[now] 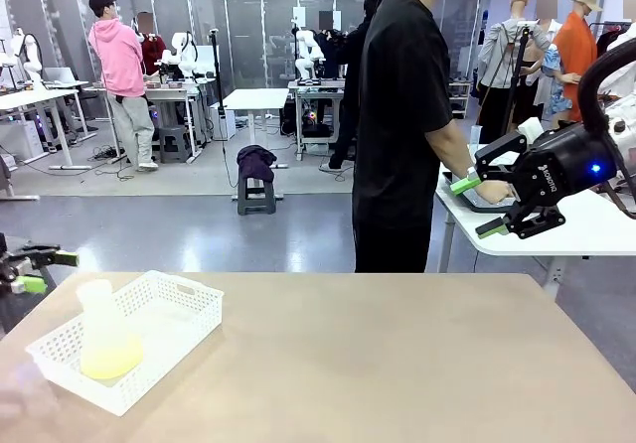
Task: Prepare the solutions needed for the experiment.
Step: When the human places the Big flask in the center of the table, pick up the Big flask and place it in the left Organizing basket.
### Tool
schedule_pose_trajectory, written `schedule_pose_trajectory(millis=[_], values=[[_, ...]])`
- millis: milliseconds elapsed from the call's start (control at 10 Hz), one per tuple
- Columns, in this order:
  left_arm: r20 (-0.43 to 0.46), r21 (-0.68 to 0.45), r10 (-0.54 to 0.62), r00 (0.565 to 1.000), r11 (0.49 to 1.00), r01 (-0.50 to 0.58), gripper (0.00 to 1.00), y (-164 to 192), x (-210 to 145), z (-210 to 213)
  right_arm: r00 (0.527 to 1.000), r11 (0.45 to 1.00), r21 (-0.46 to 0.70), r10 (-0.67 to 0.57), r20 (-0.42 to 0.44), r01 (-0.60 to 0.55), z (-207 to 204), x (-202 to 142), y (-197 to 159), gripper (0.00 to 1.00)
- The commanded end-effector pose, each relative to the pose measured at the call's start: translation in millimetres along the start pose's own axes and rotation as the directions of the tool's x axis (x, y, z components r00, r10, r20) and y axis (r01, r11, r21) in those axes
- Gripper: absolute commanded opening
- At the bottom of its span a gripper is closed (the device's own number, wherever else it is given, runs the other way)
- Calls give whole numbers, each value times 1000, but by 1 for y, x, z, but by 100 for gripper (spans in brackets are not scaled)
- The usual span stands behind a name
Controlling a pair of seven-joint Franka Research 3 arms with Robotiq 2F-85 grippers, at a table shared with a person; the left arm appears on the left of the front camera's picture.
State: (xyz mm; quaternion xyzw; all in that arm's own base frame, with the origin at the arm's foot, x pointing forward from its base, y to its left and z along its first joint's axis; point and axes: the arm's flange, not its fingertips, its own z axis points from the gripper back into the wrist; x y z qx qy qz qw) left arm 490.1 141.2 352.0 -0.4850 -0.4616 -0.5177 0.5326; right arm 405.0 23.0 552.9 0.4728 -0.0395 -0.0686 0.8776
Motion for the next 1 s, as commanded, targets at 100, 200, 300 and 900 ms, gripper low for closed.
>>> schedule_pose_trajectory(millis=[100, 200, 300, 900], values=[[212, 232, 519, 828, 796, -559, 100, -16, 51, -12, 1000, 1000, 8, 3, 10, -3, -1, 1, 3, 81], [285, 216, 641, 713, 682, -699, 100, -20, 61, -18, 1000, 1000, 8, 3, 10, -3, -1, 1, 3, 81], [320, 207, 748, 582, 544, -813, 100, -23, 66, -20, 1000, 1000, 8, 3, 10, -3, -1, 1, 3, 81], [224, 202, 760, 609, 575, -793, 100, -24, 57, -18, 1000, 1000, 8, 3, 10, -3, -1, 1, 3, 81]])
